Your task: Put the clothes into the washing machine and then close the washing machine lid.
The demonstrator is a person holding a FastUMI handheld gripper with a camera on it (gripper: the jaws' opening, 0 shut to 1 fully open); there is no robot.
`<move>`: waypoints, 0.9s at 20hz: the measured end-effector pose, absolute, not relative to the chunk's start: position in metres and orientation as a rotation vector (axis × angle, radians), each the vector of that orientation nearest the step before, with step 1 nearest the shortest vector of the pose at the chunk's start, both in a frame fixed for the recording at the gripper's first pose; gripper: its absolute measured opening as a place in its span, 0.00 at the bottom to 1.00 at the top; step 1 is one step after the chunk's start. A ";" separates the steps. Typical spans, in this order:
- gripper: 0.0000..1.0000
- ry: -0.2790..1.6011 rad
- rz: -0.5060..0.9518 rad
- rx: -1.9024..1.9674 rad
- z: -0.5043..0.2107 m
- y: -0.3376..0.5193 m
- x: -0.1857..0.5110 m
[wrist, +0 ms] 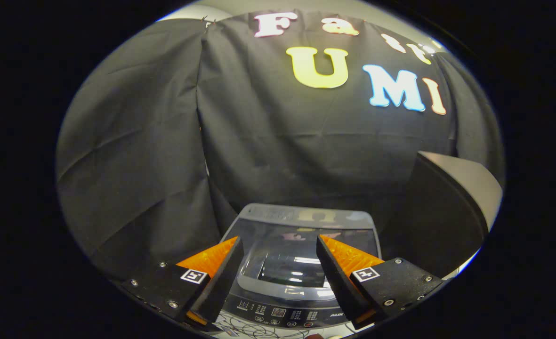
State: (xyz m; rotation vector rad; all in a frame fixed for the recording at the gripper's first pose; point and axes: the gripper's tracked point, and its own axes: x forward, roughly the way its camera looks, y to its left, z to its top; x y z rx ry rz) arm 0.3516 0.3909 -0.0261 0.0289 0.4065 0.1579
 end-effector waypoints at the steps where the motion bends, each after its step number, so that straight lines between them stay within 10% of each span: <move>1: 0.96 0.380 0.150 0.035 -0.011 0.382 0.348; 18: 0.96 0.099 0.121 0.045 0.105 0.158 0.237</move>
